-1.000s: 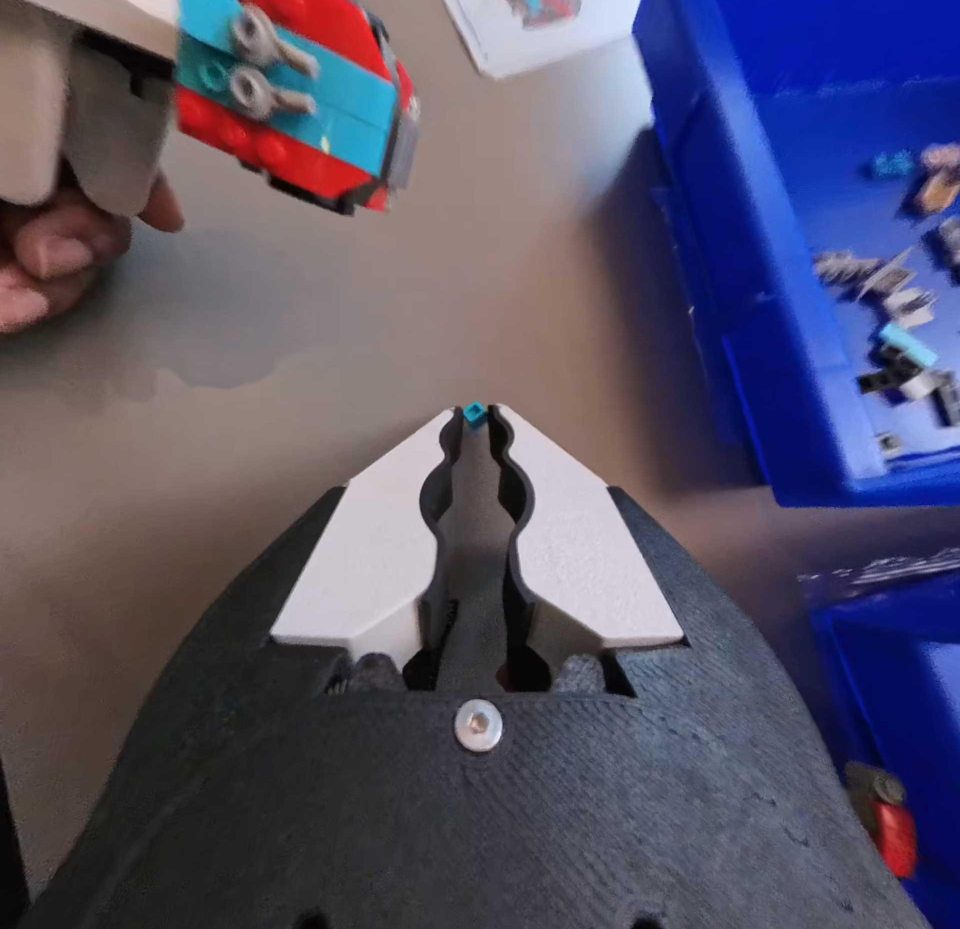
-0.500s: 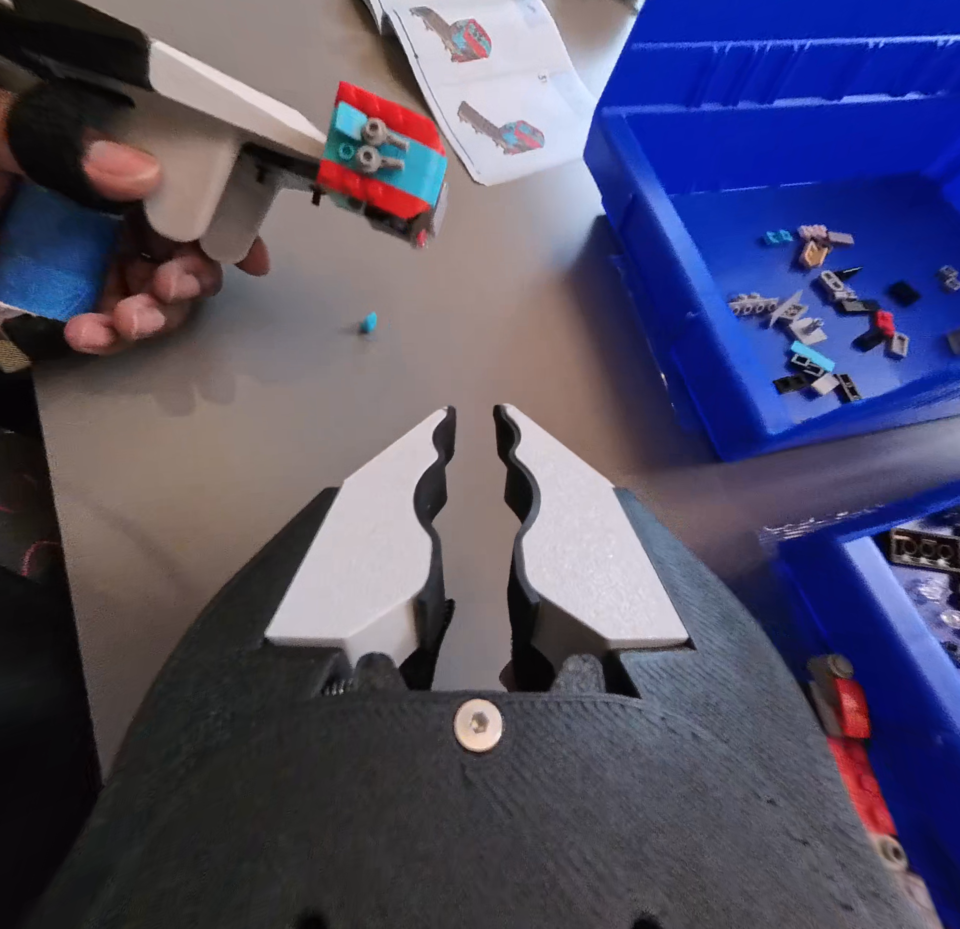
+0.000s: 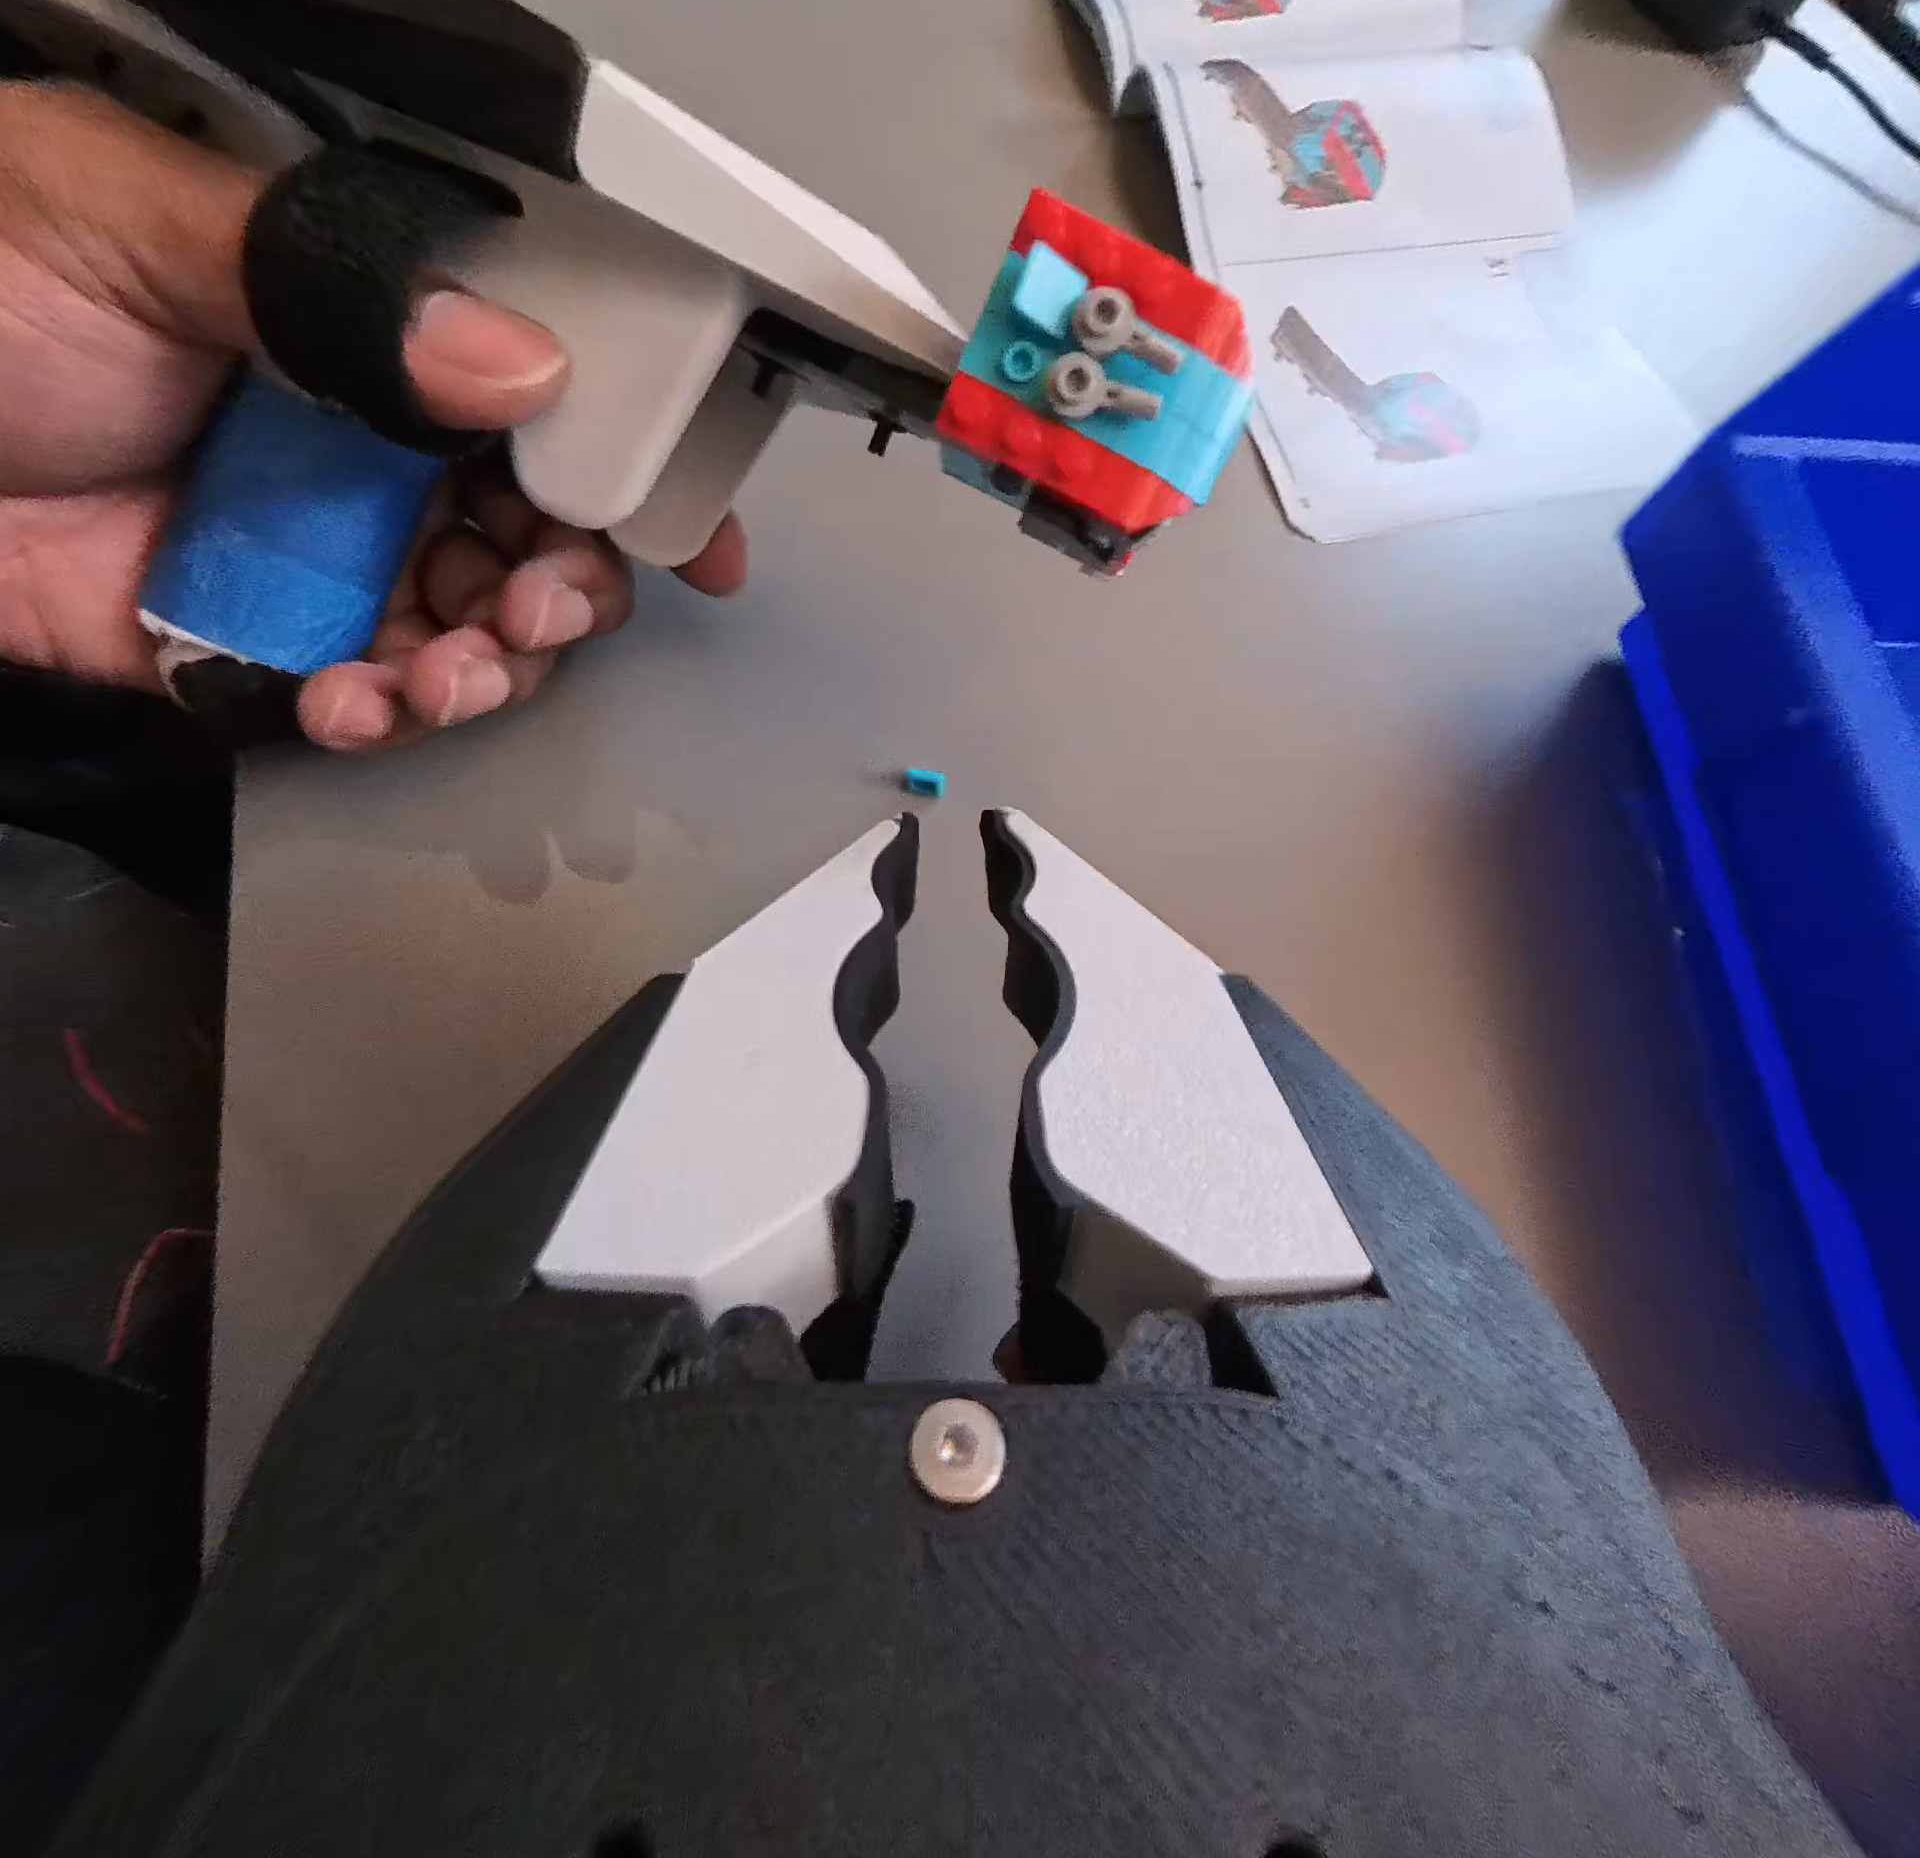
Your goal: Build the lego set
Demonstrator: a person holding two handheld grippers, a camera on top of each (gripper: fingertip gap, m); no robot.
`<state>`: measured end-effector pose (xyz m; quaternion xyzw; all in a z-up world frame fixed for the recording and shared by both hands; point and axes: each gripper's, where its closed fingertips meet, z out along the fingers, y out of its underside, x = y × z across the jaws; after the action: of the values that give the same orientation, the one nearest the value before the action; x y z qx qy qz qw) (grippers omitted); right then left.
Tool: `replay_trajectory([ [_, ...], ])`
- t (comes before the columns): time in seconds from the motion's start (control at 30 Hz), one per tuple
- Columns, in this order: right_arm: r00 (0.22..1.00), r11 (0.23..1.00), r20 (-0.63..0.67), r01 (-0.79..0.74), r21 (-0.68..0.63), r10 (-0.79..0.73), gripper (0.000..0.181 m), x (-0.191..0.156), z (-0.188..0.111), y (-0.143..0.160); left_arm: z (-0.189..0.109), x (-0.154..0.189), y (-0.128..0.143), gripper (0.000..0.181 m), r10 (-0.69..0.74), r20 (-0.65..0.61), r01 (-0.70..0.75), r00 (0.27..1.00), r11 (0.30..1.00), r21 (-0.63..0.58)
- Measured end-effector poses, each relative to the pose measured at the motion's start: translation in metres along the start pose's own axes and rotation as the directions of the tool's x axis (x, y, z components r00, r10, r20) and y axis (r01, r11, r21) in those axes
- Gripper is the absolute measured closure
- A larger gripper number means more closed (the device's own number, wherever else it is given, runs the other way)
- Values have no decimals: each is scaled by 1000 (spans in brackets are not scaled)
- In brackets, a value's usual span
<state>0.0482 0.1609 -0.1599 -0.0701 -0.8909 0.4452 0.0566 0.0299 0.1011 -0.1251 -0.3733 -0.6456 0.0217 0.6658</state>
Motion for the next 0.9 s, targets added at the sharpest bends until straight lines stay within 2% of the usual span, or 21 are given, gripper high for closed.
replay_trajectory([
  [0.13,999,998,-12,40,-40,-40,168,-2,17,0,-6,-3,-6,167,2,-1,-2,1000,1000,15],
  [0.3,999,999,-42,-23,-27,21,168,5,25,-10,-8,-3,-8,167,-13,-26,13,1000,1000,15],
  [0.4,999,997,-53,-7,-78,2,168,6,29,-4,-8,-1,-7,167,-11,-39,11,999,1000,8],
  [0.6,996,988,-82,32,-151,-45,168,5,26,11,-9,0,-8,167,-29,-59,29,998,1000,10],
  [0.9,995,995,-104,-2,-101,-9,168,7,11,10,-10,1,-9,167,-27,-70,28,997,1000,11],
])
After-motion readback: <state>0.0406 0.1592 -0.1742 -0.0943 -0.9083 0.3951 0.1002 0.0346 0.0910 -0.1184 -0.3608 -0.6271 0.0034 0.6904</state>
